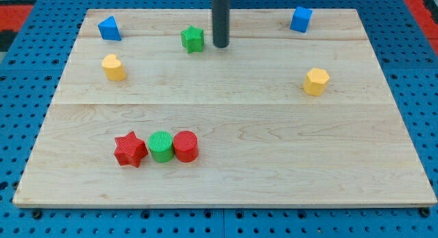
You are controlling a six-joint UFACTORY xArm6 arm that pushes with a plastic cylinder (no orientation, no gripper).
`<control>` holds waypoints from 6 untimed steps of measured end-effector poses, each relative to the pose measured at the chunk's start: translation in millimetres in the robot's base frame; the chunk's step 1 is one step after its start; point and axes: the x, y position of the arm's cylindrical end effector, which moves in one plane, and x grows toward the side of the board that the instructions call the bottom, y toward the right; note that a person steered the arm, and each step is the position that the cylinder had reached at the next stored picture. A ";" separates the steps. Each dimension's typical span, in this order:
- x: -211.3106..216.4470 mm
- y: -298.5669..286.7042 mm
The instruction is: Move the green star above to the red star
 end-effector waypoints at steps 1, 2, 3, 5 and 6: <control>-37.4 -19.8; -32.0 -65.9; 26.4 -63.3; 103.1 -58.3; 177.3 -72.9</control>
